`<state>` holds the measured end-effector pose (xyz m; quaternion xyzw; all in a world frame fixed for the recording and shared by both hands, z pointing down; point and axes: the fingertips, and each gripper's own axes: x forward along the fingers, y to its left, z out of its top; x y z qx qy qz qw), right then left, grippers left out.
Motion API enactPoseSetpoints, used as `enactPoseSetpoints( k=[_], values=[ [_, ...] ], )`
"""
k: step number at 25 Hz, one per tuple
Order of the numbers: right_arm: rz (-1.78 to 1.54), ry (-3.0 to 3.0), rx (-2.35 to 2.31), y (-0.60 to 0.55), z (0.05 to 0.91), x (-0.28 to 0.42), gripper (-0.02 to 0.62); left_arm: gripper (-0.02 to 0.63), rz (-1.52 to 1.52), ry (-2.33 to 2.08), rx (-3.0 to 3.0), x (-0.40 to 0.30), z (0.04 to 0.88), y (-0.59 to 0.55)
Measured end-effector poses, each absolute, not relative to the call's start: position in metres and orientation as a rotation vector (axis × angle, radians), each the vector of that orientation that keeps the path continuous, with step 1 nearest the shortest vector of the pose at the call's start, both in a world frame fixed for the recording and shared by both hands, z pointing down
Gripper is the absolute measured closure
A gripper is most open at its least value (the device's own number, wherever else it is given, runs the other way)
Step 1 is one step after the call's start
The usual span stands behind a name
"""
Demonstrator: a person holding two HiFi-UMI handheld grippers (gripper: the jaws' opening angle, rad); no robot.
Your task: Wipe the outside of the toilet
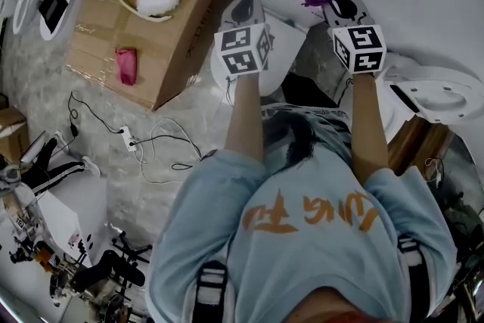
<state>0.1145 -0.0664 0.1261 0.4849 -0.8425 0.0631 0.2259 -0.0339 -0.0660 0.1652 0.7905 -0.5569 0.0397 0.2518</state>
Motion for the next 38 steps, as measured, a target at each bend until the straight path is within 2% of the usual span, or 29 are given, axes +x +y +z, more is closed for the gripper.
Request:
enactPoseSetpoints(
  k=[9,22,38],
  values=[
    [0.244,-2.385,1.196,-0.114,0.146,0.128,0.526,0.588,0.099,-1.583,2.040,-0.010,0.190,-0.103],
    [0.302,-2.467,0.940,-0.199,0.215,0.094,0.526,0.588,0.136,-1.753,1.822,-0.018,0.233,-0.143],
    [0.142,-2.427,0.637,-0.263,0.270,0.027,0.526,0.588,0.133,-1.819,1.706,-0.033,0.279,-0.172]
  ],
)
